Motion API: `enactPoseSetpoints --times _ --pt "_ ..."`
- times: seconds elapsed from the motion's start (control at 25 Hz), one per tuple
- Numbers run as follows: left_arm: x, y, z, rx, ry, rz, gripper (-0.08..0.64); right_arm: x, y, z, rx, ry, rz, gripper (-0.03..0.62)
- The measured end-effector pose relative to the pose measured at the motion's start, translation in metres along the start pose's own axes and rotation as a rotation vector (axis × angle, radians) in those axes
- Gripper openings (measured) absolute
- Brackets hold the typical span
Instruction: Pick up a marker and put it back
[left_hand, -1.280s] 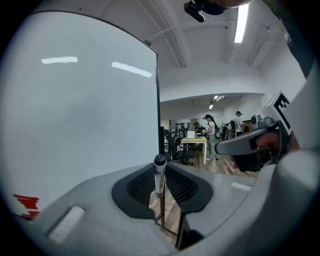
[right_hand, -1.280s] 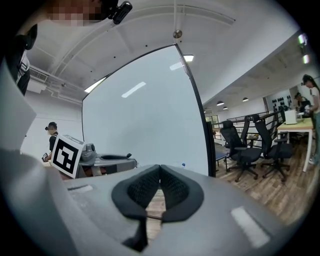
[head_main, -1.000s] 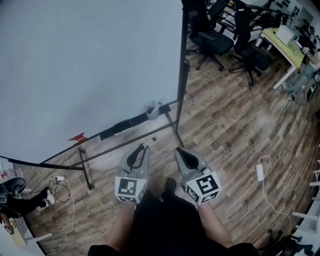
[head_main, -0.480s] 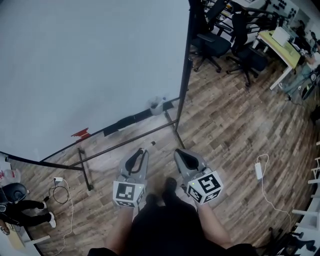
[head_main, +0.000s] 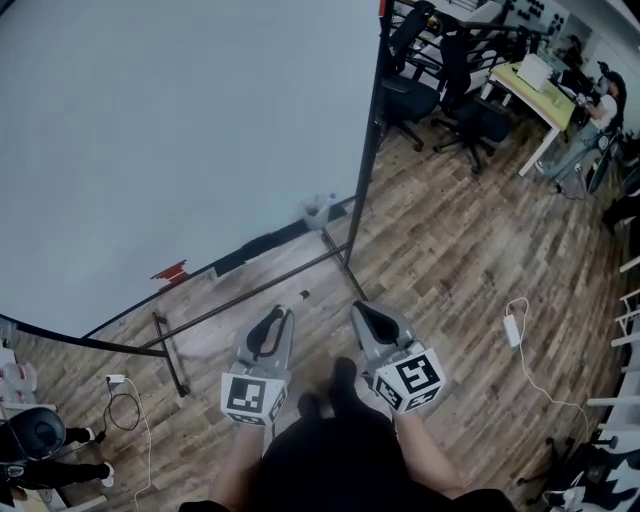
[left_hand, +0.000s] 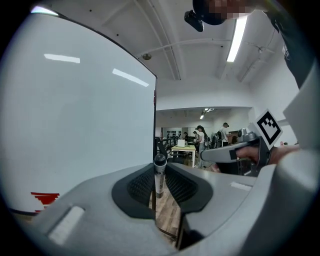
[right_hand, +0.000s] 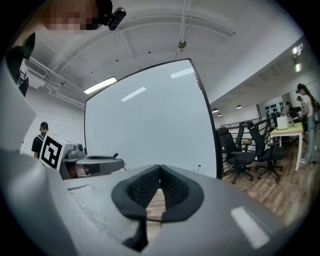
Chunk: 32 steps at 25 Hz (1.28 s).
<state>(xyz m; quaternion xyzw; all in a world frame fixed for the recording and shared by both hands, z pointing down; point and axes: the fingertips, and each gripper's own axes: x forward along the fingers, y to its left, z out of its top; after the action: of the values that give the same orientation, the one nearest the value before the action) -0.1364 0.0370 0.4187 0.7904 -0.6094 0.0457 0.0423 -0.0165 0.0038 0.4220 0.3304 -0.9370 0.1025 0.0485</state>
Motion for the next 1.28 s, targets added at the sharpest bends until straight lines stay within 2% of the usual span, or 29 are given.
enactPoseSetpoints --times 0.28,0.8,1.04,1.28 --pt "-0.023 0.003 -0.01 -0.001 0.002 -0.055 0.075 -0.012 0.026 -0.016 -0.019 0.02 -0.054 0.002" --pt "-0.045 -0.008 -0.012 -0.001 -0.007 -0.094 0.075 -0.033 0.05 -0.02 -0.04 0.015 -0.078 0.002" --pt "-0.046 -0.019 -0.013 0.017 -0.02 -0.143 0.075 -0.039 0.054 -0.029 -0.024 0.025 -0.089 0.002" --pt "-0.039 -0.019 -0.017 0.006 -0.015 -0.117 0.075 -0.035 0.043 -0.033 -0.022 0.029 -0.074 0.002"
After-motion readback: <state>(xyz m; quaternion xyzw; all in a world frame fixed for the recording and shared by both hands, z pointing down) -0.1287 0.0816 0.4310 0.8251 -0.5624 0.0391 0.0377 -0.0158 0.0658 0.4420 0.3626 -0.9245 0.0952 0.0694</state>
